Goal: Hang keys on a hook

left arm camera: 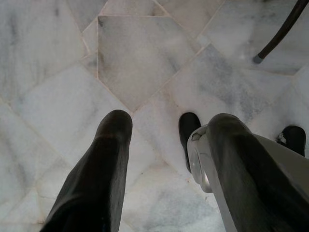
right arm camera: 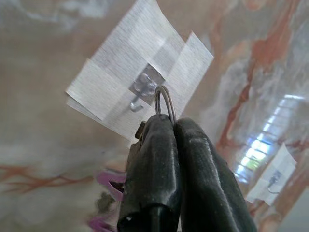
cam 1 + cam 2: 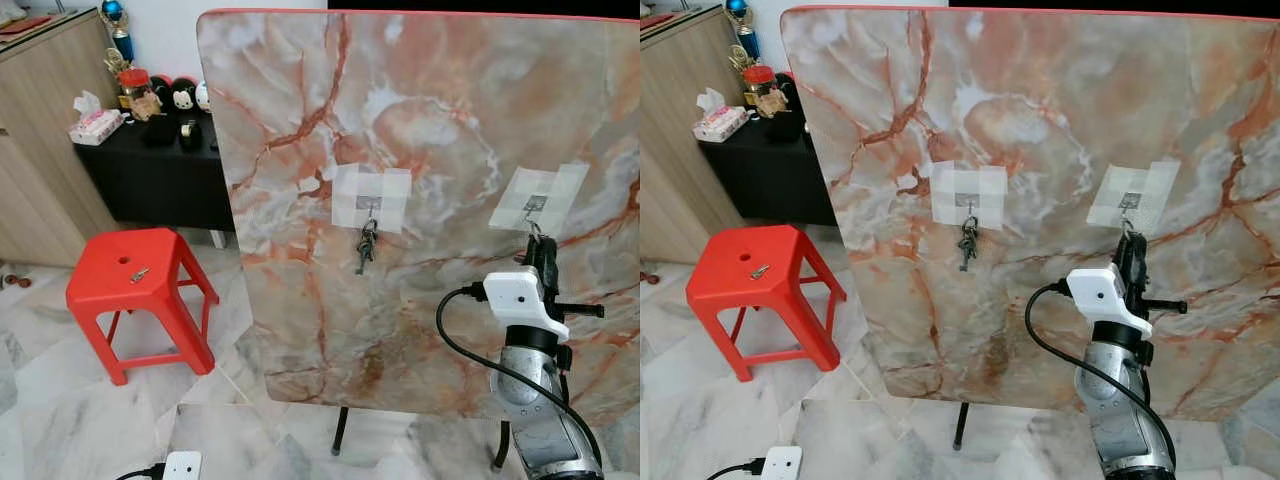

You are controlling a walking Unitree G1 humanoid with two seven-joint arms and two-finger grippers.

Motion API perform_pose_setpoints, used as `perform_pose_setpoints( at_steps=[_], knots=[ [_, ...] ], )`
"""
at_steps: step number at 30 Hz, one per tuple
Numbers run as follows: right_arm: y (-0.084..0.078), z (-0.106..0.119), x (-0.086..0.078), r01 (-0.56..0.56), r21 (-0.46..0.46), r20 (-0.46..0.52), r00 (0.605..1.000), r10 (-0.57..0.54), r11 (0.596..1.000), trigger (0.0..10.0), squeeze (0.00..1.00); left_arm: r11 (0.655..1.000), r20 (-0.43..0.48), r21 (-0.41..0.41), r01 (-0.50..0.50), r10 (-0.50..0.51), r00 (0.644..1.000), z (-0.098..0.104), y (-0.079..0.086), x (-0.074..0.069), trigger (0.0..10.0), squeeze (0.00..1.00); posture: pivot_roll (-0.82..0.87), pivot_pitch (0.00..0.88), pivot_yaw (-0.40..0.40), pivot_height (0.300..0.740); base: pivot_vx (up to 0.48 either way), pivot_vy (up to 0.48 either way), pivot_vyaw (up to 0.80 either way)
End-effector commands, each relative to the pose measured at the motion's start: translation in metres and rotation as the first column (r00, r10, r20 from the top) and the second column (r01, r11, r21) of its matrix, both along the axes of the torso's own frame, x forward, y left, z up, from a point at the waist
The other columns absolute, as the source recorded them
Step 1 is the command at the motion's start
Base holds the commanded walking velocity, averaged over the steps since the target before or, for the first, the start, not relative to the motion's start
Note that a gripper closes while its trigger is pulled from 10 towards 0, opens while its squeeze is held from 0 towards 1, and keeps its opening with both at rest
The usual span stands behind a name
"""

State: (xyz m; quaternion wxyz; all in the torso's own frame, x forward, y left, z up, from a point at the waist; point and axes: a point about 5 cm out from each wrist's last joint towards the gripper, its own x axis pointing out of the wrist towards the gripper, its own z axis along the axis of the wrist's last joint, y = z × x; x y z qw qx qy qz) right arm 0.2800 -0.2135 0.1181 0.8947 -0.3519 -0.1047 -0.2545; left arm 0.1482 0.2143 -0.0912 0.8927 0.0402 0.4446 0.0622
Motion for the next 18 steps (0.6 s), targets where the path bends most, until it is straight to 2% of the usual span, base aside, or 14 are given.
perform_pose_setpoints(
  at_steps=[1, 12, 18],
  knots=[
    [-0.002, 0.005, 0.0, 0.012, -0.011, 0.018, 1.0, -0.012, 1.0, 10.0, 0.0, 1.0, -0.028, 0.002, 0.013, -0.012, 1.0, -0.002, 0.001, -0.004, 10.0, 0.0, -0.05, 0.0, -0.023, 0.74, 0.0, 0.0, 0.0],
    [-0.01, 0.0, 0.005, 0.085, -0.031, -0.02, 0.996, -0.086, 0.996, 10.0, 0.0, 1.0, -0.039, -0.003, 0.012, -0.012, 0.999, -0.004, -0.001, -0.01, 10.0, 0.0, -0.04, 0.0, -0.024, 0.74, 0.0, 0.0, 0.0],
    [-0.011, 0.003, 0.011, 0.088, -0.053, -0.022, 0.996, -0.089, 0.995, 10.0, 0.0, 1.0, -0.041, -0.003, 0.011, -0.011, 0.999, -0.004, -0.002, -0.01, 10.0, 0.0, -0.04, 0.0, -0.025, 0.74, 0.0, 0.0, 0.0]
  ],
)
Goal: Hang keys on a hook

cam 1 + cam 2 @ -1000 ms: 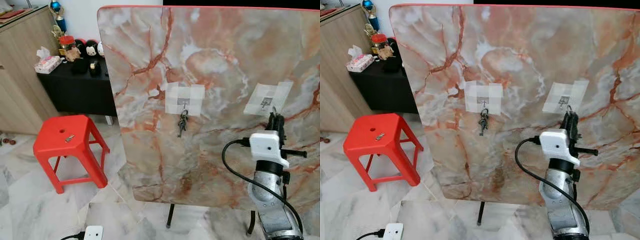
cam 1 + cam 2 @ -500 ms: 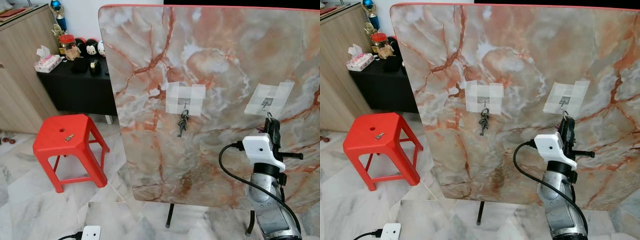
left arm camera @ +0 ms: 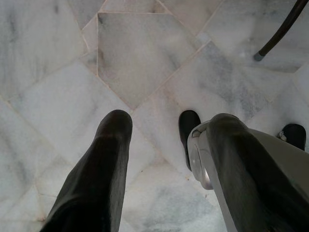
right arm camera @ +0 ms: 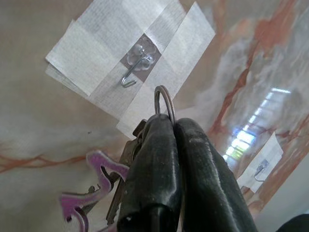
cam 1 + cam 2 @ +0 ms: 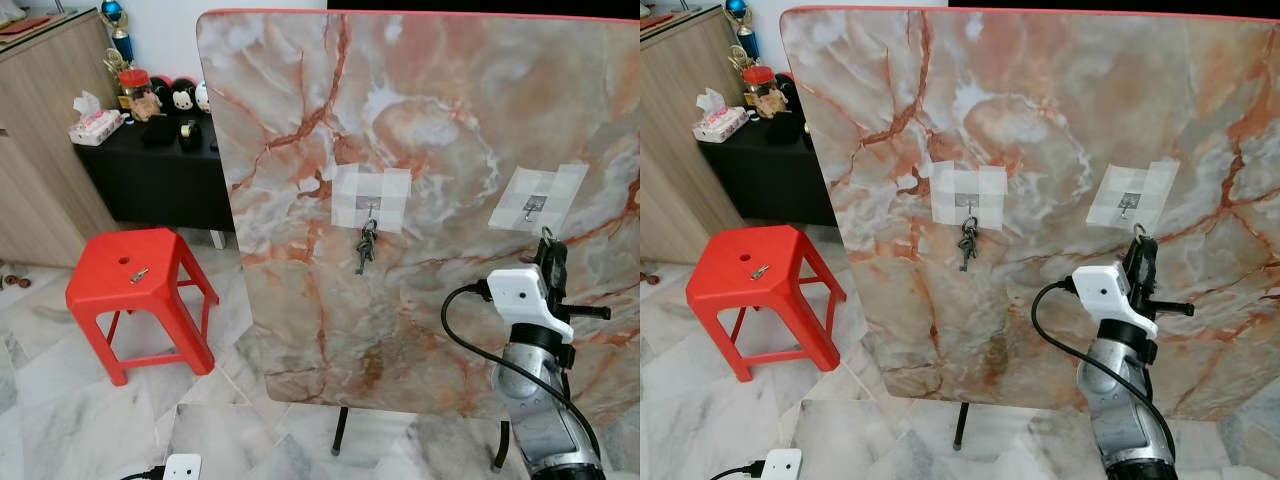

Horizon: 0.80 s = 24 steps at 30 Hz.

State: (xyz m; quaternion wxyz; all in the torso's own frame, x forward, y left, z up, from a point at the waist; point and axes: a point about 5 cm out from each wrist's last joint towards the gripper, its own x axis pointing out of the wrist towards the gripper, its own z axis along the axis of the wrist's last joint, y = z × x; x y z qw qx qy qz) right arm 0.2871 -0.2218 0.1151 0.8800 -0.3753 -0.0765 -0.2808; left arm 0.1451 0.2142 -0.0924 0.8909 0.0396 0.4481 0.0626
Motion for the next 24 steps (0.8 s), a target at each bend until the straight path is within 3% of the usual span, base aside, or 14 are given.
perform_pose_setpoints(
  at_steps=[1, 17, 24],
  knots=[
    [-0.003, 0.006, 0.005, 0.011, -0.011, 0.014, 1.0, -0.01, 1.0, 10.0, 0.0, 1.0, -0.033, -0.003, 0.013, -0.013, 0.999, -0.003, -0.002, -0.005, 10.0, 0.0, -0.04, 0.0, -0.026, 0.74, 0.0, 0.0, 0.0],
    [-0.001, 0.002, 0.015, -0.01, -0.017, -0.031, 0.999, 0.009, 1.0, 10.0, 0.0, 1.0, -0.024, -0.014, 0.017, -0.017, 1.0, -0.003, -0.012, -0.001, 10.0, 0.0, -0.04, 0.0, -0.029, 0.74, 0.0, 0.0, 0.0],
    [0.004, -0.001, 0.017, -0.046, -0.035, -0.052, 0.998, 0.044, 0.998, 10.0, 0.0, 1.0, -0.032, -0.009, 0.005, -0.005, 0.999, -0.004, -0.001, -0.009, 10.0, 0.0, -0.04, 0.0, -0.029, 0.74, 0.0, 0.0, 0.0]
  ],
)
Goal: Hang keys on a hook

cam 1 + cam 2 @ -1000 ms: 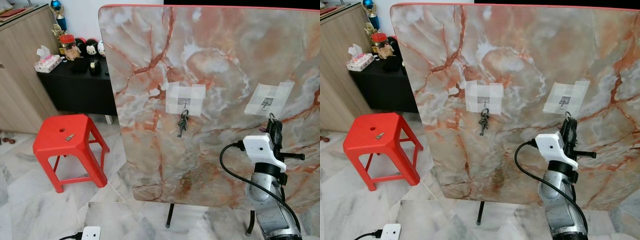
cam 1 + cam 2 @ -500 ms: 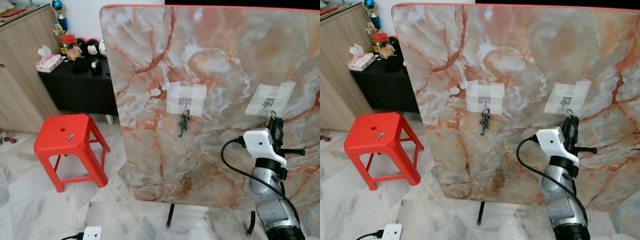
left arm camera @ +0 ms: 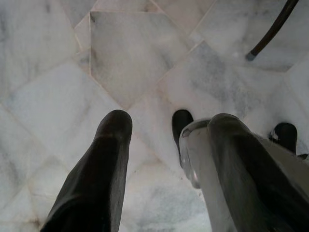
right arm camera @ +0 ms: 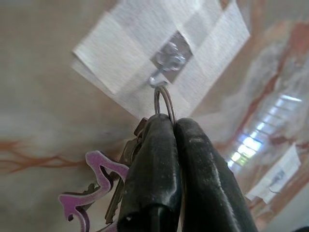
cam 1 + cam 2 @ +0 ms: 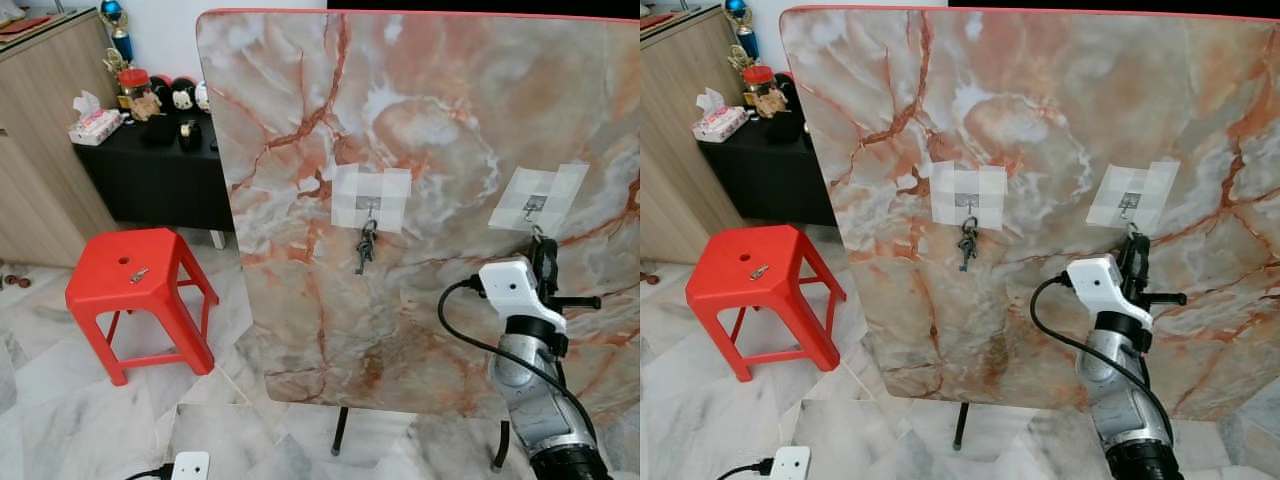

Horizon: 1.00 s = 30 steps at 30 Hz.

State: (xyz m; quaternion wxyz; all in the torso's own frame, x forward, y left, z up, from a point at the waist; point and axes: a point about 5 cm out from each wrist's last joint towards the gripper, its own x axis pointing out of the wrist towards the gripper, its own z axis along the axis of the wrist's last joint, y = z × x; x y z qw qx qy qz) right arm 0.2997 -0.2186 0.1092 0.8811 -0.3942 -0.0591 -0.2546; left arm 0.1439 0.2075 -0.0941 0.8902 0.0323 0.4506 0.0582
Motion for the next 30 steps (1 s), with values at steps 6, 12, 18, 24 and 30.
perform_pose_setpoints(
  at_steps=[6, 12, 18, 24, 30],
  knots=[
    [0.0, 0.006, 0.004, -0.006, -0.022, 0.023, 1.0, 0.006, 1.0, 10.0, 0.0, 1.0, -0.031, 0.009, 0.002, -0.001, 1.0, -0.002, 0.009, -0.01, 10.0, 0.0, -0.04, 0.0, -0.03, 0.74, 0.0, 0.0, 0.0],
    [-0.002, 0.01, 0.0, 0.017, -0.017, 0.061, 0.998, -0.016, 1.0, 10.0, 0.0, 1.0, -0.03, 0.008, 0.003, -0.003, 1.0, -0.002, 0.01, -0.011, 10.0, 0.0, -0.04, 0.0, -0.031, 0.74, 0.0, 0.0, 0.0],
    [-0.004, 0.005, -0.007, 0.042, 0.01, 0.052, 0.998, -0.042, 0.999, 10.0, 0.0, 1.0, -0.021, 0.007, 0.009, -0.008, 1.0, -0.001, 0.007, -0.004, 10.0, 0.0, -0.04, 0.0, -0.029, 0.74, 0.0, 0.0, 0.0],
    [-0.006, 0.007, -0.007, 0.055, 0.013, 0.063, 0.996, -0.056, 0.998, 10.0, 0.0, 1.0, -0.016, 0.006, 0.013, -0.013, 1.0, 0.0, 0.005, -0.001, 10.0, 0.0, -0.04, 0.0, -0.029, 0.74, 0.0, 0.0, 0.0],
    [-0.005, 0.012, -0.002, 0.048, 0.012, 0.082, 0.995, -0.049, 0.999, 10.0, 0.0, 1.0, -0.015, 0.006, 0.011, -0.011, 1.0, 0.0, 0.005, -0.002, 10.0, 0.0, -0.04, 0.0, -0.03, 0.74, 0.0, 0.0, 0.0]
  ],
)
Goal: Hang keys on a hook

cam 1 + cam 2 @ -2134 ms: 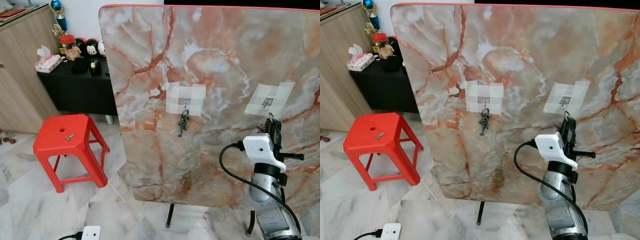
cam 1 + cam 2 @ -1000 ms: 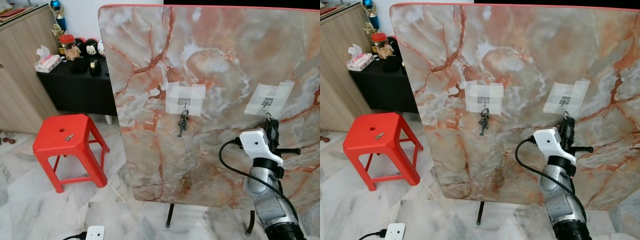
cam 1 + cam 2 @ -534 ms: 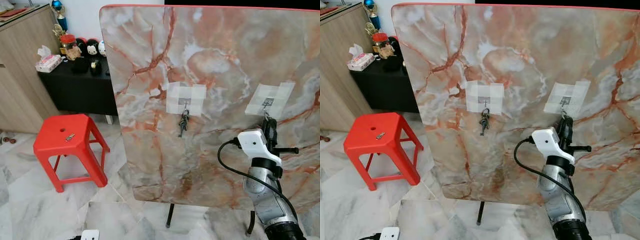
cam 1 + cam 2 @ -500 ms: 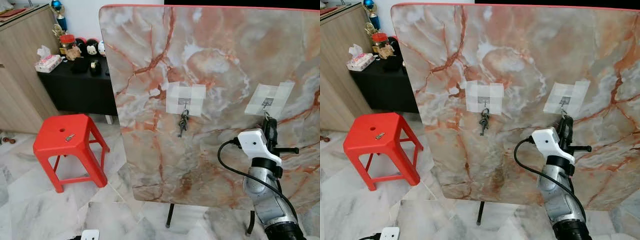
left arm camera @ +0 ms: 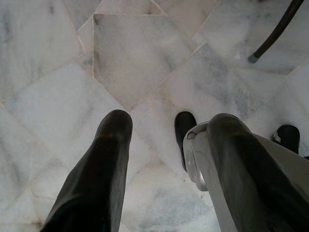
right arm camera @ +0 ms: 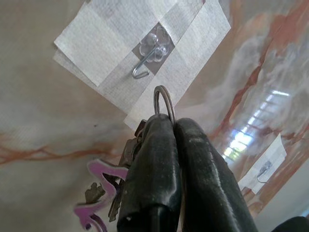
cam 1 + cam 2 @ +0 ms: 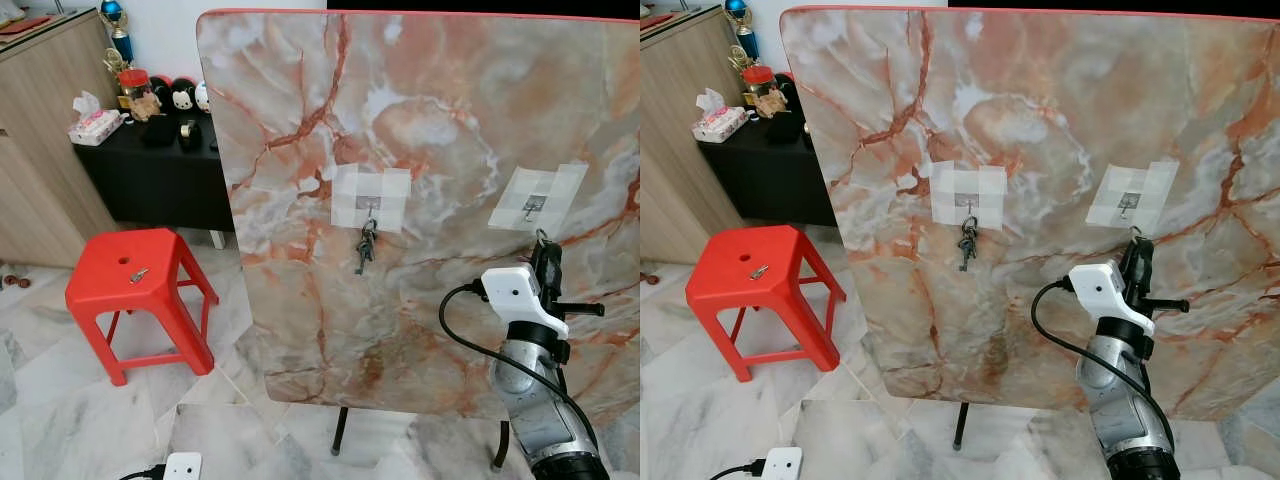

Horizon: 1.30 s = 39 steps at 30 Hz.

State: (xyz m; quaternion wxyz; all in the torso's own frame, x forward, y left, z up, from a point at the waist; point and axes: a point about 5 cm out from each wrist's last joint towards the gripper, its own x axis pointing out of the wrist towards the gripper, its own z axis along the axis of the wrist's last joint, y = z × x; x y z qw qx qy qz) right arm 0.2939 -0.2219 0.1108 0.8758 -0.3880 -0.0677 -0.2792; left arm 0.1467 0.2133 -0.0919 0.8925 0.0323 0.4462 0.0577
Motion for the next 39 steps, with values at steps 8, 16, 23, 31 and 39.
perform_pose_setpoints(
  at_steps=[8, 16, 23, 31, 39],
  knots=[
    [-0.001, 0.011, 0.007, -0.002, 0.006, 0.041, 0.999, 0.002, 1.0, 10.0, 0.0, 1.0, -0.035, 0.008, 0.003, -0.003, 0.999, -0.004, 0.005, -0.013, 10.0, 0.0, -0.03, 0.0, -0.03, 0.74, 0.0, 0.0, 0.0],
    [-0.003, 0.01, 0.011, -0.01, -0.003, 0.02, 1.0, 0.01, 1.0, 10.0, 0.0, 1.0, -0.046, 0.008, 0.001, -0.001, 0.999, -0.004, 0.005, -0.014, 10.0, 0.0, -0.03, 0.0, -0.028, 0.74, 0.0, 0.0, 0.0],
    [-0.002, 0.011, 0.014, -0.029, -0.031, 0.002, 1.0, 0.029, 0.999, 10.0, 0.0, 1.0, -0.042, 0.006, 0.006, -0.006, 0.999, -0.003, 0.002, -0.009, 10.0, 0.0, -0.03, 0.0, -0.027, 0.74, 0.0, 0.0, 0.0],
    [0.001, 0.01, 0.018, -0.053, -0.052, -0.018, 0.998, 0.053, 0.997, 10.0, 0.0, 1.0, -0.042, 0.004, 0.006, -0.006, 0.999, -0.004, 0.0, -0.009, 10.0, 0.0, -0.03, 0.0, -0.029, 0.74, 0.0, 0.0, 0.0],
    [0.003, 0.009, 0.019, -0.073, -0.069, -0.033, 0.997, 0.071, 0.995, 10.0, 0.0, 1.0, -0.04, 0.005, 0.003, -0.003, 0.999, -0.004, 0.004, -0.012, 10.0, 0.0, -0.04, 0.0, -0.029, 0.74, 0.0, 0.0, 0.0]
  ],
)
